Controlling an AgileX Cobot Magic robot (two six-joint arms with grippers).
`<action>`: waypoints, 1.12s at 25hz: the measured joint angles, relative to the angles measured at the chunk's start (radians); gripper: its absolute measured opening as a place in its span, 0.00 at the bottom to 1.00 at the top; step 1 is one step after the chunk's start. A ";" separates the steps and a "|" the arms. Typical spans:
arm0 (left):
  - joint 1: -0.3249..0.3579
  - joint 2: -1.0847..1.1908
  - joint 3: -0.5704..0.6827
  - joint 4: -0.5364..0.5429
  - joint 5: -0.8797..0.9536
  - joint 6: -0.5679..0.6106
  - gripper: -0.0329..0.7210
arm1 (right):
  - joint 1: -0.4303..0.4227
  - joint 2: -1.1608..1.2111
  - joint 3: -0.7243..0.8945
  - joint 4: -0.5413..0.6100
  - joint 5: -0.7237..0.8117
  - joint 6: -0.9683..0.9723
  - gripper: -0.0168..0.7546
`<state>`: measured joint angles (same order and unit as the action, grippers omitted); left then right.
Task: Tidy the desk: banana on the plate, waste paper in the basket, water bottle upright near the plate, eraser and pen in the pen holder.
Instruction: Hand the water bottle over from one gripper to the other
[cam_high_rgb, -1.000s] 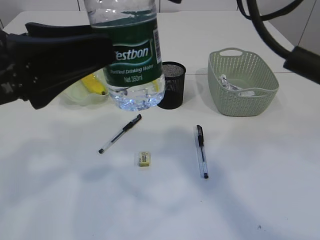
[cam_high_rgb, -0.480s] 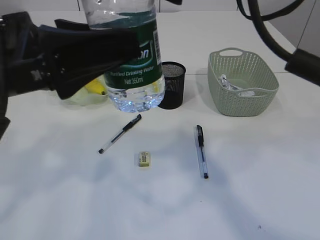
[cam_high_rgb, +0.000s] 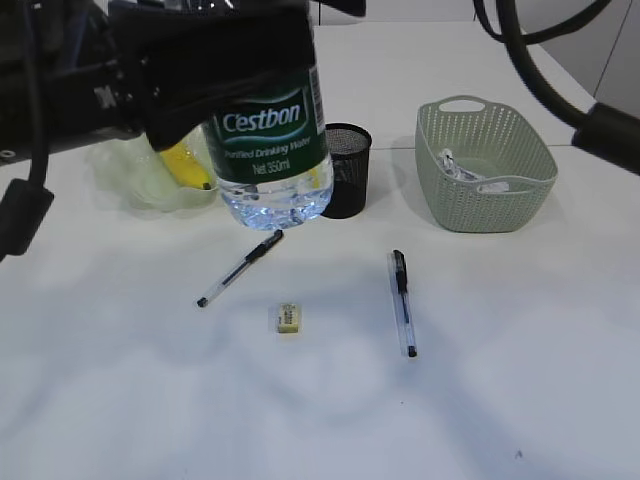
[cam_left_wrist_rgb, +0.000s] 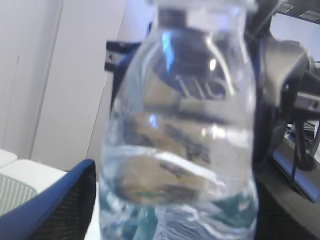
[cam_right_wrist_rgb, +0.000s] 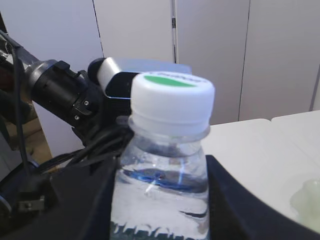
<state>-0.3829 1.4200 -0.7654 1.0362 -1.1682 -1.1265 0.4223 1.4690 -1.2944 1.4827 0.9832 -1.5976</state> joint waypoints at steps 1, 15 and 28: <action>0.000 0.000 -0.004 0.000 0.000 0.000 0.85 | 0.000 0.000 0.000 0.000 0.000 0.000 0.47; 0.000 0.000 -0.004 0.051 0.004 -0.028 0.80 | 0.000 0.000 0.000 -0.006 0.002 -0.002 0.47; 0.000 0.000 -0.004 0.047 0.031 -0.023 0.63 | 0.000 0.000 0.000 -0.012 -0.002 -0.004 0.49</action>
<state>-0.3829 1.4200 -0.7694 1.0836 -1.1375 -1.1496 0.4223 1.4690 -1.2944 1.4711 0.9807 -1.6018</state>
